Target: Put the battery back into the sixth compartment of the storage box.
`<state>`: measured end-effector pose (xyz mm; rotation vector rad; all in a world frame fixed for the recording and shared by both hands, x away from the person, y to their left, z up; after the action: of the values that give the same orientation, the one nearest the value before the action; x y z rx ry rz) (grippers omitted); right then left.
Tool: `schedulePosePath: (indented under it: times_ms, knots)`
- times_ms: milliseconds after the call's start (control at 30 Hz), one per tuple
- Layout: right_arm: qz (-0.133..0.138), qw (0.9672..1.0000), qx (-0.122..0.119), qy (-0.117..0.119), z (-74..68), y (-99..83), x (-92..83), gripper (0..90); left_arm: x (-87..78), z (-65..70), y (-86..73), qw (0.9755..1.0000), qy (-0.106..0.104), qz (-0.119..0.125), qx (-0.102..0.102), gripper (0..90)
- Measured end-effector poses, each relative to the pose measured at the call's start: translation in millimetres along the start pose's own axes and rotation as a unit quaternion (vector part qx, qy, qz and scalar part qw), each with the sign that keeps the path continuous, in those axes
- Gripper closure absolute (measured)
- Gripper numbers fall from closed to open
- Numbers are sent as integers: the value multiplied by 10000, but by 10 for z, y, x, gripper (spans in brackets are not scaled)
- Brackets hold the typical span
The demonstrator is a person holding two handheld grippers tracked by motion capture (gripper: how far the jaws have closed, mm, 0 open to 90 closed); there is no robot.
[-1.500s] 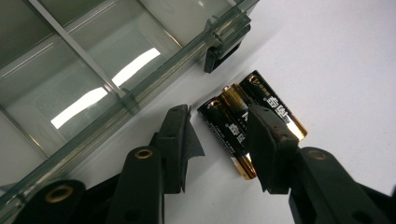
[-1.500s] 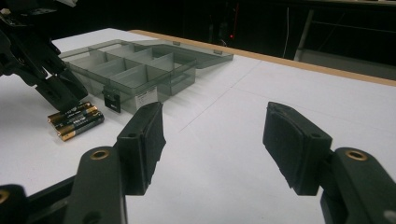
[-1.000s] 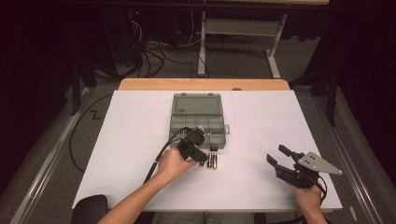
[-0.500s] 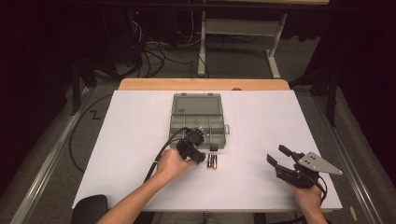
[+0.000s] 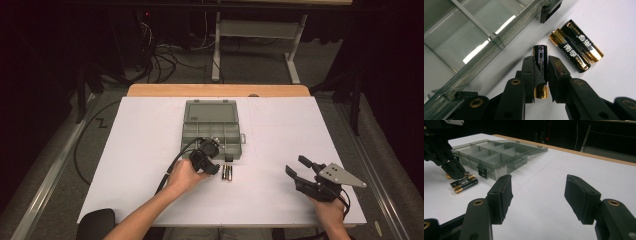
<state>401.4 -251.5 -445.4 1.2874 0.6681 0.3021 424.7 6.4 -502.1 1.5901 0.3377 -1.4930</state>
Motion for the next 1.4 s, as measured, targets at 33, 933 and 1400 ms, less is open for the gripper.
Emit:
schedulePosePath:
  times_ms: [33, 933, 1400]
  knots:
    - [-1, 10000, -8, 4, -1, 0, 0, 408, -2, 1, -3, 10000, 14, -14, 38, 753]
    - [142, 9998, 122, 76, -9, 29, -43, 400, -192, -62, 15, 9996, -112, 248, -64, 761]
    - [172, 9997, 147, 85, -16, 35, -45, 398, -288, -134, 18, 9990, -168, 369, -211, 762]
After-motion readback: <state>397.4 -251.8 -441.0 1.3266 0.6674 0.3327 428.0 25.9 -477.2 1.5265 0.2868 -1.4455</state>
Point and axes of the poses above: each handheld gripper's, and its own axes: x roughly forward along the jaws, y roughly out of its top, z roughly to its right, the point moved 10 cm from there along x, roughly forward along the jaws, and after that the axes turned 4 degrees about -x, right-handed, at the moved point
